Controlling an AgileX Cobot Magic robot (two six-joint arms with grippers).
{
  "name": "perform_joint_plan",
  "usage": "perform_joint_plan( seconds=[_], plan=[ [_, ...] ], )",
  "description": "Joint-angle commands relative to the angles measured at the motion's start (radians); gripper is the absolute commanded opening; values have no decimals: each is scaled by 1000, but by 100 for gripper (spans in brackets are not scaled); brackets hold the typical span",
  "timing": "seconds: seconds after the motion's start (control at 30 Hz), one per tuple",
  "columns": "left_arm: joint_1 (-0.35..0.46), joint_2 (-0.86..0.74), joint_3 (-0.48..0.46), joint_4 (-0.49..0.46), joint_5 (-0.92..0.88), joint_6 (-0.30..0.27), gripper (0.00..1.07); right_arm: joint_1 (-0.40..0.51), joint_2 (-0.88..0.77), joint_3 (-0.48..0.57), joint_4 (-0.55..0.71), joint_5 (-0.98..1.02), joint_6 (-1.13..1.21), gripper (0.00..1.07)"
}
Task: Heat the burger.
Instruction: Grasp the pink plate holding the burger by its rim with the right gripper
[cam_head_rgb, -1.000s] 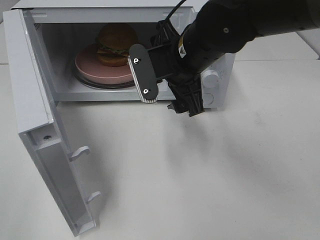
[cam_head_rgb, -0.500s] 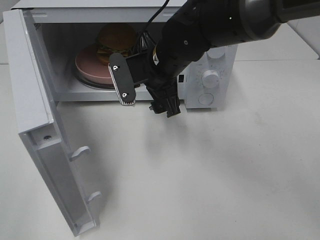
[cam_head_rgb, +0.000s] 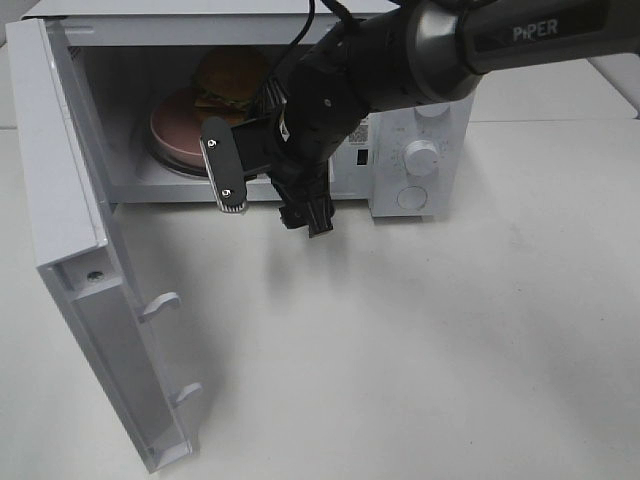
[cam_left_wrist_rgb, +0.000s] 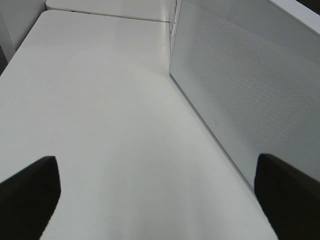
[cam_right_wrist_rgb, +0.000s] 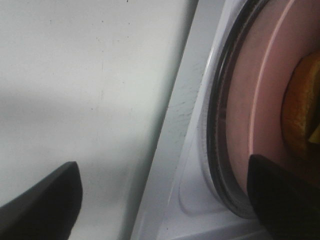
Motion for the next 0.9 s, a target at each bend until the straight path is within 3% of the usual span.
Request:
perform_joint_plan(
  seconds=[0.03, 0.47, 0.9],
  plan=[
    [2, -17, 3, -4, -13, -3, 98, -1, 30, -47, -1, 16, 13, 85],
    [2, -17, 3, -4, -13, -3, 98, -1, 164, -227, 1, 61, 59, 83],
    [2, -17, 3, -4, -13, -3, 98, -25, 162, -234, -11, 86, 92, 80]
  ],
)
